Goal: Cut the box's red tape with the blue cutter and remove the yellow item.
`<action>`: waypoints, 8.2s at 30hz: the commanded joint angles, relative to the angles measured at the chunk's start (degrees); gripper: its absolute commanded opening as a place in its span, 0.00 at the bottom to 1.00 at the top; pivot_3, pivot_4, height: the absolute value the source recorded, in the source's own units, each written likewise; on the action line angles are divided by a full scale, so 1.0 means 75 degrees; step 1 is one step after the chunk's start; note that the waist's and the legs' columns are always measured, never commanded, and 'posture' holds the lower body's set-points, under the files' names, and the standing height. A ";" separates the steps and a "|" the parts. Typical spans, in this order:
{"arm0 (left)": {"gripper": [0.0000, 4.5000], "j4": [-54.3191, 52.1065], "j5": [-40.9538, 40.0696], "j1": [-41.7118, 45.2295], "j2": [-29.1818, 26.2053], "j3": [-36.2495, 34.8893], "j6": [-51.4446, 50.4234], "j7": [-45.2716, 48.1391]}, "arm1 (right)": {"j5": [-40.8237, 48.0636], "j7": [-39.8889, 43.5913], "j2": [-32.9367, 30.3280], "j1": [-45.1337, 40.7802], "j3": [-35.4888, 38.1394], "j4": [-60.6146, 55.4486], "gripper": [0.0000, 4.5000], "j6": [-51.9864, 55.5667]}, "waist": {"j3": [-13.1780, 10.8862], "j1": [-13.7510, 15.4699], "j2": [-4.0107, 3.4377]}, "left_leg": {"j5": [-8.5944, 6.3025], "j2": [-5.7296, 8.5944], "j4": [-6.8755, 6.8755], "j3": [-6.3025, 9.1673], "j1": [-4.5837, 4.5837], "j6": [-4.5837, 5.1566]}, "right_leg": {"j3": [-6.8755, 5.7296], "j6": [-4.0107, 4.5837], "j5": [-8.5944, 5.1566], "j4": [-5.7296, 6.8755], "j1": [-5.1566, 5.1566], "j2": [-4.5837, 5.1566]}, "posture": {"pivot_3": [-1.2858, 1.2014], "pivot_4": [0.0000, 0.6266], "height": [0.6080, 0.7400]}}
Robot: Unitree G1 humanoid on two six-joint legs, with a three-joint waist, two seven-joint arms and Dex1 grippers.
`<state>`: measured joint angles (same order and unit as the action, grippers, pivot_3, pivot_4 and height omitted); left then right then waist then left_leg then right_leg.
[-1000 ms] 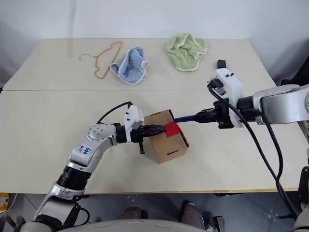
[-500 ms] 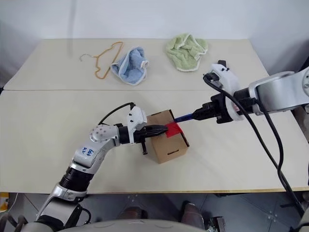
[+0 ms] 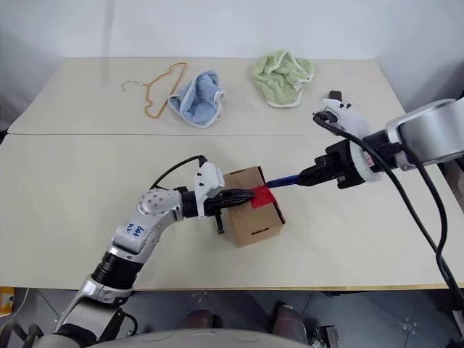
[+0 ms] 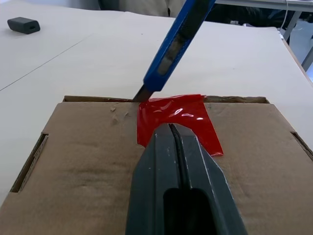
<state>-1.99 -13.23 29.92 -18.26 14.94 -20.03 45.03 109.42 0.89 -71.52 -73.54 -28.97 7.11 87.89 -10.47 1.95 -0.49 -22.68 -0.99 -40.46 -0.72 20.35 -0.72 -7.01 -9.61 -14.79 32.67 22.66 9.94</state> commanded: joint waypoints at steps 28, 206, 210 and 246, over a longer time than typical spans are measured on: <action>0.00 0.0010 0.0951 -0.0030 -0.0897 0.0853 -0.0748 0.0321 | 0.0477 -0.0881 0.0680 0.0060 -0.0274 0.0367 0.03 -0.0076 | 0.0113 -0.0096 -0.0003 | 0.0000 -0.0007 -0.0014 -0.0003 -0.0017 0.0000 | 0.0007 0.0009 0.0003 0.0014 -0.0010 -0.0003 | 0.52 0.24 1.00; 0.00 -0.1333 -0.0816 -0.0707 -0.2159 -0.0193 -0.1758 0.0618 | -0.9182 0.4057 0.4862 0.6492 0.4577 -0.4074 0.99 -0.1746 | 0.0105 -0.0086 -0.0019 | 0.0010 -0.0017 0.0024 -0.0035 -0.0037 -0.0017 | 0.0049 0.0016 0.0022 0.0009 0.0004 -0.0035 | 0.52 0.24 1.00; 0.00 -0.1196 -0.0665 -0.0722 -0.2073 -0.0030 -0.1603 0.0633 | -0.9155 0.4099 0.4814 0.6598 0.4541 -0.4019 0.99 -0.1793 | 0.0113 -0.0069 -0.0023 | 0.0011 -0.0018 0.0025 -0.0037 -0.0057 -0.0017 | 0.0051 0.0016 0.0022 0.0009 -0.0015 -0.0035 | 0.52 0.24 1.00; 0.00 -0.0970 -0.0210 -0.0605 -0.1946 0.0209 -0.1582 0.0453 | -1.1925 0.3390 0.4663 0.6558 0.2910 -0.3405 0.99 -0.4143 | 0.0125 -0.0098 -0.0019 | 0.0011 -0.0020 0.0051 -0.0094 -0.0132 -0.0015 | 0.0116 0.0018 0.0021 0.0032 -0.0026 -0.0035 | 0.52 0.24 1.00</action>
<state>-11.35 -17.56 27.57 -32.23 13.95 -29.36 48.63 18.90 24.24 -36.48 -24.59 -7.80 -17.72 57.35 -9.53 1.21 -0.63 -22.59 -1.14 -40.07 -1.42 19.37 -0.83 -6.14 -9.47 -14.64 32.90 22.46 9.68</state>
